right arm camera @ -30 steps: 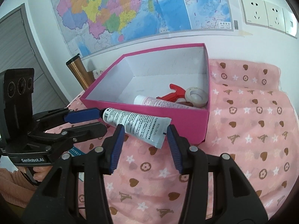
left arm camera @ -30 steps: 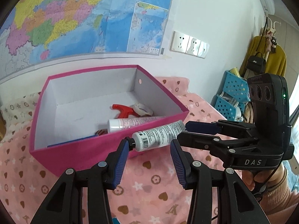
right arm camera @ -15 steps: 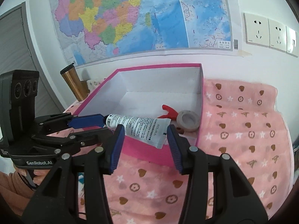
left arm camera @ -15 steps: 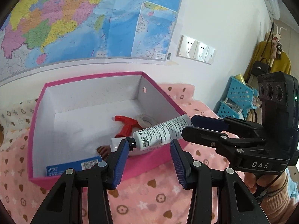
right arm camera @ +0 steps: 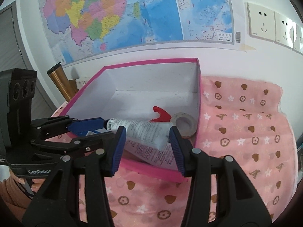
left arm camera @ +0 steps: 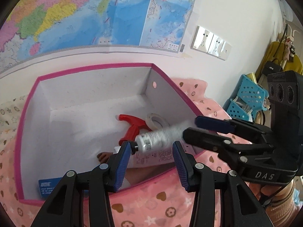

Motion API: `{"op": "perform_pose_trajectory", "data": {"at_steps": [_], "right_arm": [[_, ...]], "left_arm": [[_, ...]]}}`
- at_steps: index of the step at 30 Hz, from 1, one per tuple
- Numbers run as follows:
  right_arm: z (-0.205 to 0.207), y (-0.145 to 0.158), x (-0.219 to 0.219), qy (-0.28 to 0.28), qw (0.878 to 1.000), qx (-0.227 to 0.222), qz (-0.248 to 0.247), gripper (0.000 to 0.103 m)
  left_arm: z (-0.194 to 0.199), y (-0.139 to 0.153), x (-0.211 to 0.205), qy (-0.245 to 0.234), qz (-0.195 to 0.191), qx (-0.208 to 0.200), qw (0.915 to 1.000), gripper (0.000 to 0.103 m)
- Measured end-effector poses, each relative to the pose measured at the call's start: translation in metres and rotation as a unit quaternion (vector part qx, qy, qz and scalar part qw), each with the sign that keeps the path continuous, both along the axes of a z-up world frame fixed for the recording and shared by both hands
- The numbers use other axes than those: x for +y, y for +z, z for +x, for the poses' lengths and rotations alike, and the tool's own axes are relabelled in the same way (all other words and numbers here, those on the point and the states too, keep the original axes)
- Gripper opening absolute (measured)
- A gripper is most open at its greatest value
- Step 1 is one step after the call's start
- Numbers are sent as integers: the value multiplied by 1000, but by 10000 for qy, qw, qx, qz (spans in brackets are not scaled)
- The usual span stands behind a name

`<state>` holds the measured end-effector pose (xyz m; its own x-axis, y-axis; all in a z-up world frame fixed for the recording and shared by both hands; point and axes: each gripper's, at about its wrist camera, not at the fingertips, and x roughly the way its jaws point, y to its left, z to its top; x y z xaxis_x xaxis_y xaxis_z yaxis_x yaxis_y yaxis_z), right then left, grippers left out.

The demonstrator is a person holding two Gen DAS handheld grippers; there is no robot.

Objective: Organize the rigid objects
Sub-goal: 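Lower the ointment tube into the box and open the right gripper, then move the right gripper to the blue-and-white medicine carton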

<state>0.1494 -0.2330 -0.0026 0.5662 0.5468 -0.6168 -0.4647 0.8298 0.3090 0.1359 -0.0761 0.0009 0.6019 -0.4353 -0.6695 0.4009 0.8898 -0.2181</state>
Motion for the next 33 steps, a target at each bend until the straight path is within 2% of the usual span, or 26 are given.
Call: {"op": "perform_pose_trajectory", "data": {"at_steps": [6, 12, 18, 22, 25, 28, 33], "right_arm": [[0, -1, 4, -91, 9999, -81, -78, 50], [-16, -1, 7, 38, 9998, -160, -148, 50], [-42, 1, 9, 288, 9994, -213, -35, 50], [-61, -3, 14, 522, 9985, -151, 102, 52], [-75, -10, 20, 787, 9966, 0, 231, 52], [-85, -18, 29, 1001, 9943, 177, 313, 52], [-98, -38, 58, 1428, 9873, 563, 406, 52]], "left_arm": [[1, -1, 4, 71, 3, -23, 10000, 44], [-20, 2, 13, 80, 115, -245, 9996, 46], [-49, 7, 33, 257, 130, -457, 9985, 48], [-68, 11, 51, 370, 49, -548, 9978, 53], [-84, 11, 68, 533, 145, -634, 9965, 55], [-97, 2, 89, 746, 214, -534, 9956, 59], [-110, -19, 117, 1096, 336, -186, 9932, 59]]}}
